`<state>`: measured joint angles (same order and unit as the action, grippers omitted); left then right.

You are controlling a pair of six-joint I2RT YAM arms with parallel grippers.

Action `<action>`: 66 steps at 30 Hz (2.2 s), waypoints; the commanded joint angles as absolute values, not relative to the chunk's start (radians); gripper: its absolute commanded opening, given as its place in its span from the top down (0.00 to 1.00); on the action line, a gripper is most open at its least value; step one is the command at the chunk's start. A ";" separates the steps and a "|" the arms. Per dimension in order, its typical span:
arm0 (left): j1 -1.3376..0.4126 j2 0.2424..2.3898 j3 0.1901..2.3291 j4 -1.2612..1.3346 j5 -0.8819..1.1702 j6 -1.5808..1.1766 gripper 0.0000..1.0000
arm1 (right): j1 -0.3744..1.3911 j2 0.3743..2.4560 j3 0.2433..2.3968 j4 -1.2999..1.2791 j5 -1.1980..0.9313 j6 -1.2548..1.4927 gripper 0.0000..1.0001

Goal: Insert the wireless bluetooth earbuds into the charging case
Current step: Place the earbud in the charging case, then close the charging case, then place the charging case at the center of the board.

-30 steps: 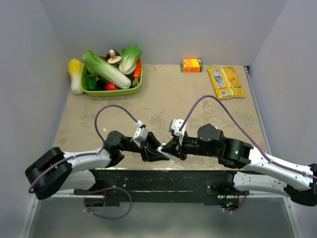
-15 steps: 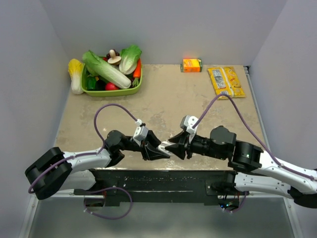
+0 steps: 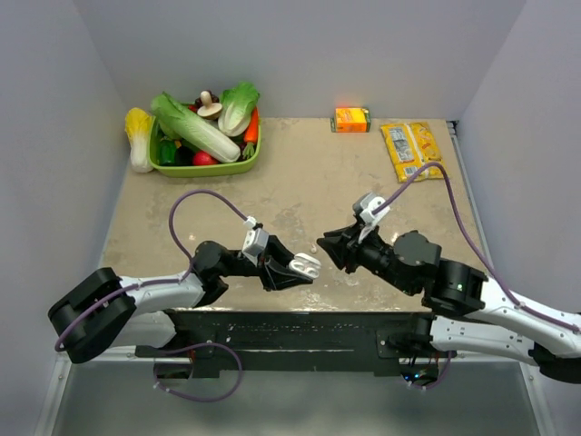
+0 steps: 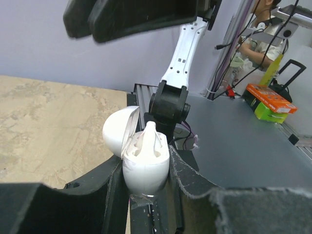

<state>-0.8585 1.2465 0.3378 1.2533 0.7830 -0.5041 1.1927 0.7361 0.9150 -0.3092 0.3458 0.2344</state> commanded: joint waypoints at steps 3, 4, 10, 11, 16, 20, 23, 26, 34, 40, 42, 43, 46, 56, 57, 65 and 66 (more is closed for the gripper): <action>-0.861 1.220 0.319 1.331 0.721 -0.476 1.00 | 1.192 0.793 0.911 -0.316 0.367 0.278 0.72; -0.862 1.218 0.319 1.331 0.718 -0.476 1.00 | 1.192 0.801 0.913 -0.311 0.364 0.278 0.71; -0.862 1.218 0.313 1.327 0.710 -0.472 1.00 | 1.192 0.747 0.891 -0.246 0.358 0.272 0.69; -0.861 1.218 0.311 1.324 0.710 -0.471 1.00 | 1.193 0.739 0.887 -0.238 0.350 0.268 0.69; -0.862 1.218 0.311 1.328 0.712 -0.471 1.00 | 1.192 0.790 0.911 -0.278 0.368 0.273 0.70; -0.864 1.216 0.313 1.331 0.710 -0.469 1.00 | 1.192 0.862 0.931 -0.307 0.365 0.279 0.70; -0.864 1.216 0.316 1.333 0.710 -0.466 1.00 | 1.192 0.888 0.937 -0.314 0.362 0.279 0.70; -0.864 1.216 0.316 1.328 0.709 -0.463 1.00 | 1.192 0.891 0.936 -0.305 0.324 0.270 0.70; -0.864 1.213 0.310 1.322 0.689 -0.459 1.00 | 1.193 0.841 0.914 -0.288 0.336 0.270 0.70; -0.864 1.146 0.293 1.143 0.328 -0.394 1.00 | 1.192 0.648 0.810 -0.221 0.610 0.365 0.63; -0.854 1.134 0.325 1.073 0.119 -0.409 1.00 | 1.192 0.646 0.769 -0.210 0.626 0.383 0.62; -0.848 1.141 0.346 0.993 0.063 -0.419 1.00 | 1.192 0.655 0.753 -0.212 0.633 0.390 0.62; -0.804 1.240 0.475 0.780 -0.099 -0.520 1.00 | 1.192 0.744 0.729 -0.216 0.637 0.452 0.63; -0.638 1.693 0.858 0.620 0.138 -0.683 1.00 | 1.193 0.841 0.646 -0.134 0.569 0.522 0.62; -0.632 1.730 0.886 0.623 0.178 -0.681 1.00 | 1.192 0.833 0.641 -0.129 0.552 0.522 0.62; -0.617 2.055 1.147 0.532 0.238 -0.649 1.00 | 1.192 0.790 0.624 -0.179 0.529 0.535 0.60; -0.614 2.069 1.153 0.535 0.233 -0.647 1.00 | 1.192 0.785 0.621 -0.184 0.535 0.534 0.60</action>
